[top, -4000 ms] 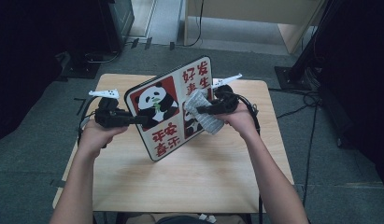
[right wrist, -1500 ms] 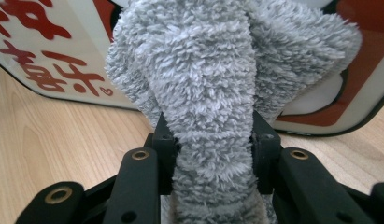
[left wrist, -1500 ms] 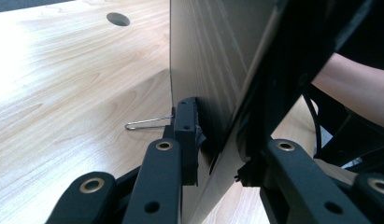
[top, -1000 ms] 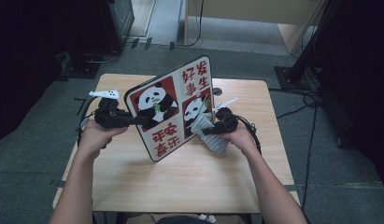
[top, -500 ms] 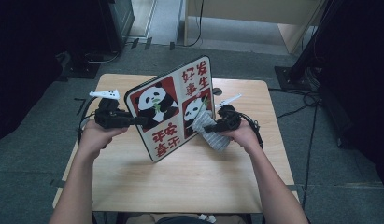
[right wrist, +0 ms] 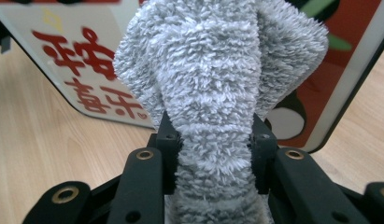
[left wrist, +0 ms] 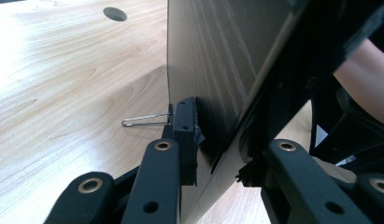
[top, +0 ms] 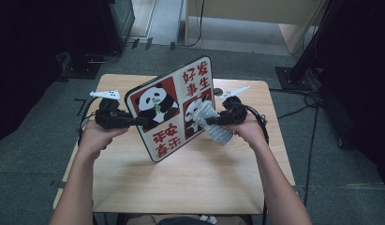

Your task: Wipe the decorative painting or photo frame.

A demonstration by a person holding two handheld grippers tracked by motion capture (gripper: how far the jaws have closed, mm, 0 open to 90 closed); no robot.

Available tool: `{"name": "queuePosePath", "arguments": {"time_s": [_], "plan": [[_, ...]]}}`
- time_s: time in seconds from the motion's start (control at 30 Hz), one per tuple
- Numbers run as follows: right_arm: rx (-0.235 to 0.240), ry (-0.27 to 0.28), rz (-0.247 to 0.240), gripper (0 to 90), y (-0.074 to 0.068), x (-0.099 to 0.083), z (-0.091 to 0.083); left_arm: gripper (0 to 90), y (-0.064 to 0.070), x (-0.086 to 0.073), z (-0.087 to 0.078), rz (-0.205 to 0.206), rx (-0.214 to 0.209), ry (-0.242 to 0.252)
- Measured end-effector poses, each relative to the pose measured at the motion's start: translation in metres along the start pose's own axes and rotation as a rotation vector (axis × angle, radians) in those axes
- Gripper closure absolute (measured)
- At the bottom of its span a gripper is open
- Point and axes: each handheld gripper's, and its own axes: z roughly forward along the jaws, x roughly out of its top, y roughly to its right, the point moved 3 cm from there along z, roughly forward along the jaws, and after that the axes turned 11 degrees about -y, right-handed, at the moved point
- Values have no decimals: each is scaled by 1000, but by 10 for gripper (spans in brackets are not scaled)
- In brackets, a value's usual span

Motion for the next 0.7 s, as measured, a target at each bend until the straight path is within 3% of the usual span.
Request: {"name": "queuePosePath", "arguments": {"time_s": [0.4,0.7], "plan": [[-18,60,-65,663,-20,22,-27,741,0,0,0,-1,-2,1],[-47,80,-124,662,-35,52,-43,742,0,0,0,2,0,0]]}}
